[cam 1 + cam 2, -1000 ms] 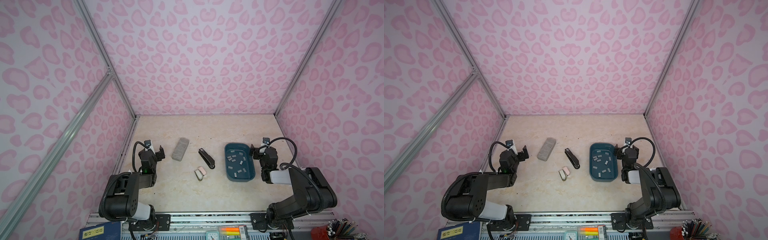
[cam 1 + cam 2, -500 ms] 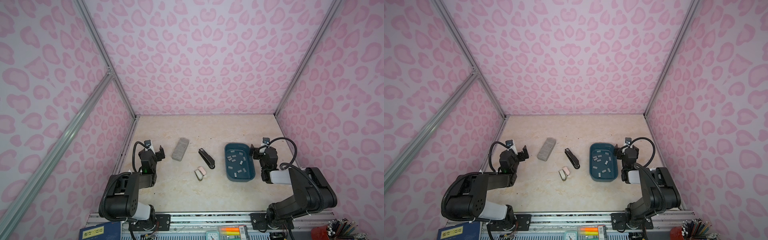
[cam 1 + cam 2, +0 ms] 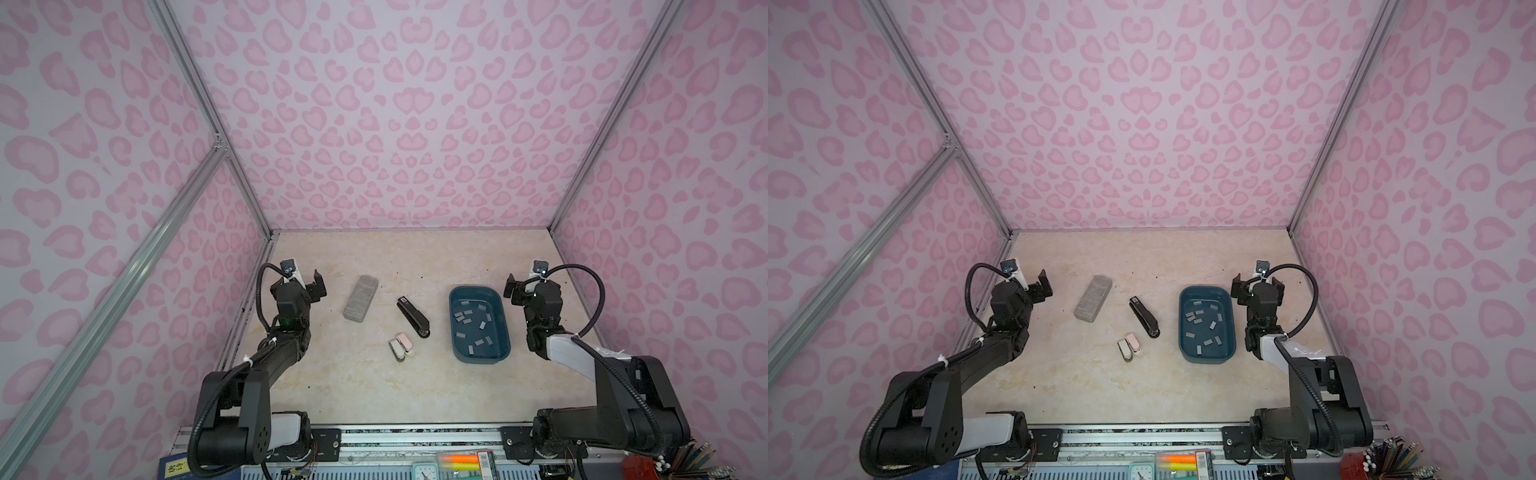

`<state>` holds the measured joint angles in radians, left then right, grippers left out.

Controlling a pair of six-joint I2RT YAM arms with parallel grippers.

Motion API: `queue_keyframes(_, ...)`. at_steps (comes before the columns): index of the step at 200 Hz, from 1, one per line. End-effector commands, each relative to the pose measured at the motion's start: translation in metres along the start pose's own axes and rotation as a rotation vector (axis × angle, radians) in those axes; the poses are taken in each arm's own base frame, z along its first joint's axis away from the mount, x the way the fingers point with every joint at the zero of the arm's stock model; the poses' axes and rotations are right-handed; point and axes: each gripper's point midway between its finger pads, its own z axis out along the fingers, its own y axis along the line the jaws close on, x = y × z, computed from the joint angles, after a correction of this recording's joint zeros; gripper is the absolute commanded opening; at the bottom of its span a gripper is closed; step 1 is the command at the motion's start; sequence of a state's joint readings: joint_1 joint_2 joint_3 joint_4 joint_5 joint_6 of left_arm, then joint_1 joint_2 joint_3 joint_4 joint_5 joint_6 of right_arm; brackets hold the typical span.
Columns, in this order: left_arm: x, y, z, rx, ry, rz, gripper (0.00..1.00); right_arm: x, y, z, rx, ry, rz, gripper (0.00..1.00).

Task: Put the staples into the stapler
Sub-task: 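Raise the left arm and reach toward the black stapler while the right arm lifts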

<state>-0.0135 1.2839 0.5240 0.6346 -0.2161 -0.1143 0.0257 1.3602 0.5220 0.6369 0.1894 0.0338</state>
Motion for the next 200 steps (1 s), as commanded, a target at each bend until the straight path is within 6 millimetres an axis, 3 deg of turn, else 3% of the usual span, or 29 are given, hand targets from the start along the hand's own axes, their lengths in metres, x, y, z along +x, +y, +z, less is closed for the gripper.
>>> queue_keyframes(1, 0.007, -0.002, -0.017, 0.022, 0.071, -0.046, 0.98, 0.027, -0.029, -0.008, 0.17, 0.178, 0.06, 1.0)
queue_keyframes(12, -0.008, -0.005, -0.029, 0.051, 0.037, -0.082, 0.98, 0.02, -0.043, -0.015, 0.253, 0.207, 0.153, 1.0)
queue_keyframes(30, -0.026, -0.011, -0.047, 0.095, 0.029, -0.185, 0.98, 0.004, -0.039, -0.026, 0.227, 0.293, 0.181, 1.0)
queue_keyframes(54, -0.045, -0.026, -0.063, 0.17, 0.124, -0.282, 0.98, -0.016, 0.014, -0.058, -0.116, 0.253, 0.314, 1.0)
queue_keyframes(74, -0.056, -0.022, -0.072, 0.119, 0.202, -0.43, 0.98, -0.026, 0.036, -0.093, -0.274, 0.126, 0.446, 1.0)
queue_keyframes(84, -0.059, -0.02, -0.074, 0.107, 0.243, -0.523, 0.98, -0.019, 0.045, -0.106, -0.332, 0.098, 0.488, 1.0)
queue_keyframes(103, -0.085, -0.042, -0.073, 0.284, 0.296, -0.638, 0.97, -0.011, 0.06, -0.123, -0.417, 0.049, 0.472, 1.0)
queue_keyframes(141, -0.151, -0.081, -0.067, 0.535, 0.363, -0.652, 0.97, -0.012, 0.062, -0.129, -0.395, 0.078, 0.324, 1.0)
queue_keyframes(180, -0.208, -0.067, -0.078, 0.493, 0.133, -0.527, 0.98, -0.02, 0.071, -0.128, -0.433, 0.082, 0.261, 1.0)
queue_keyframes(200, -0.22, -0.069, -0.074, 0.472, 0.047, -0.4, 0.98, -0.024, 0.077, -0.129, -0.468, 0.074, 0.274, 1.0)
